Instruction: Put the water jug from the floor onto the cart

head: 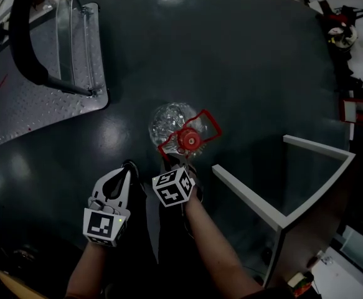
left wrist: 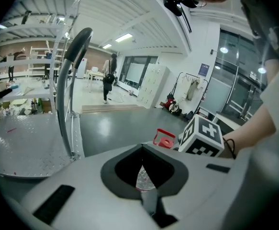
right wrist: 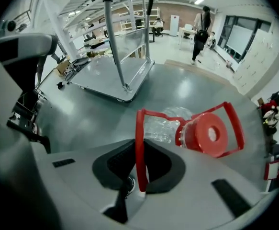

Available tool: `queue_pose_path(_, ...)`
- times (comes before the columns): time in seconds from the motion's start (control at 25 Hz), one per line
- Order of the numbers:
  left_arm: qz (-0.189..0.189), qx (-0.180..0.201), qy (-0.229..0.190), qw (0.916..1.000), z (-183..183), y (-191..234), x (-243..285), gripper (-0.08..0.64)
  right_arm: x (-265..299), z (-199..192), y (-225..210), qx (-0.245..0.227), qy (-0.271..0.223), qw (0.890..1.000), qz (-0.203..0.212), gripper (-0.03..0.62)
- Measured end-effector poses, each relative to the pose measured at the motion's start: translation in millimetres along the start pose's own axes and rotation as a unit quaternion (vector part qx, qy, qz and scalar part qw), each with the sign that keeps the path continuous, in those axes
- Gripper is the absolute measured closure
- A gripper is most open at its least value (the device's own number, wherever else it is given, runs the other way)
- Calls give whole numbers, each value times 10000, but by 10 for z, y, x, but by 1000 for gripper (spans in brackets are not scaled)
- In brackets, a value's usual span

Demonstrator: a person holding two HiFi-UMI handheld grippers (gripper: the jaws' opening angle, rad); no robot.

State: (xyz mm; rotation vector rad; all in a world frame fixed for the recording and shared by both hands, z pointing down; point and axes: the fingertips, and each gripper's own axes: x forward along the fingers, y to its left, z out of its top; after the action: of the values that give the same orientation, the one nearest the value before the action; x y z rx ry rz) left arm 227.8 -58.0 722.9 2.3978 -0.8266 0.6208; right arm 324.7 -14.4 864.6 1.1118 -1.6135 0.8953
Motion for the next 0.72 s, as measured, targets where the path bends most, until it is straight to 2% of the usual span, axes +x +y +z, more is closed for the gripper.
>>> queue_pose_path(0.36, 85, 8, -54, 9999, 3, -158, -78, 554, -259, 23, -40, 224, -261, 9979, 554, 563)
queue_pose_path(0.52, 214, 11, -124, 9997, 40, -249, -181, 554, -456, -5, 7, 521, -518, 9918, 1047, 563)
queue_pose_path(0.72, 466, -110, -323, 9983, 119, -431, -483, 553, -849, -68, 151, 626, -752, 9850, 1418, 563)
